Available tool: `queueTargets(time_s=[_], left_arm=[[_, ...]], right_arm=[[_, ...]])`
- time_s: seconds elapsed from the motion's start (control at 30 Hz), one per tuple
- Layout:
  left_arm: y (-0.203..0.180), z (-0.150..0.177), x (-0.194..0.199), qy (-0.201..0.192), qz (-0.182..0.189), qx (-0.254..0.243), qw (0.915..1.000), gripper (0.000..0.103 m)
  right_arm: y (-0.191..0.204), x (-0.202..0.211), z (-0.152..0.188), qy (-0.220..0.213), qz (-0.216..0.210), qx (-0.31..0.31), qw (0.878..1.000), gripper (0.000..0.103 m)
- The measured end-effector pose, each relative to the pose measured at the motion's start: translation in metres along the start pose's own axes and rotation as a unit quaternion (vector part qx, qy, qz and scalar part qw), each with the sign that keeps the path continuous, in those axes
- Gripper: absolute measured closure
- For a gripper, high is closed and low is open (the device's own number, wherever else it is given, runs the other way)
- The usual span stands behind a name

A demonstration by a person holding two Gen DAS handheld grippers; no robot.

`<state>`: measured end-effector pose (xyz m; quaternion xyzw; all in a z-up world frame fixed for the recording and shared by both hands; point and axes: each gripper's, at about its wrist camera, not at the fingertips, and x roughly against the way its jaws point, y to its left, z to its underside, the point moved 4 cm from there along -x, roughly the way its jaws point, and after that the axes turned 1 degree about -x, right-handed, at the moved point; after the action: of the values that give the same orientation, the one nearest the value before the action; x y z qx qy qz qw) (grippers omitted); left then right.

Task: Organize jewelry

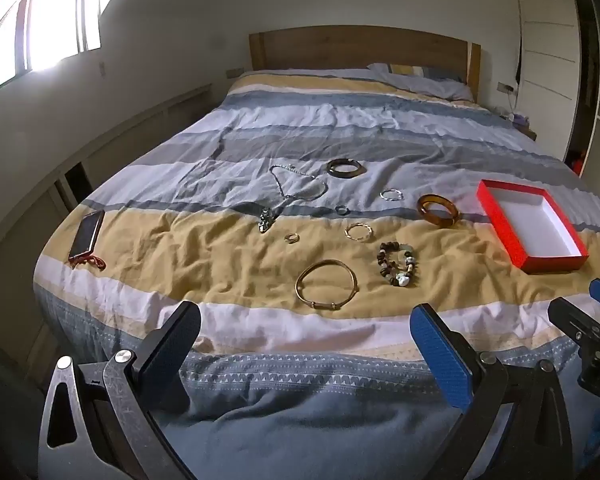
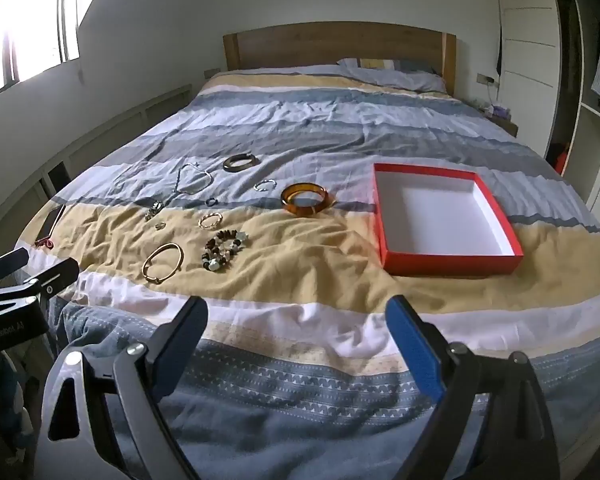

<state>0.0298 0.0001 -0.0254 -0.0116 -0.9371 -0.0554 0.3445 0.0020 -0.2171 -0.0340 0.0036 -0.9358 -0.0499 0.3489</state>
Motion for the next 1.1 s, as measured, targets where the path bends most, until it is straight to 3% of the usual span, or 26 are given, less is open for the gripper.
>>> queueTargets(time_s=[0.27,0.33,0.67,1.1], left_arm=[[-0.002,0.008,0.007,-0.005,0.011,0.004,0.9999,0.001],[0.001,0.003,-0.031,0.018,0.008,0.004,0.9998,0.001],[0.005,0.003,-0.047,0.035,-0.004,0.008,0.9993,0.001],[-0.004,0.001,-0.055,0.051,0.012,-0.004,0.9986,0.001]], right_arm=[[-0.001,-0.014,0.000,0.012,0.002,-0.003,1.000,0.012],[-0.003,-0.023,-0.002,0.019,0.000,-0.012,1.000,0.012],[-0.002,-0.036,-0.004,0.020,-0.005,-0.011,1.000,0.012],[-0.003,-0.045,-0.005,0.025,-0.008,-0.005,1.000,0.012]])
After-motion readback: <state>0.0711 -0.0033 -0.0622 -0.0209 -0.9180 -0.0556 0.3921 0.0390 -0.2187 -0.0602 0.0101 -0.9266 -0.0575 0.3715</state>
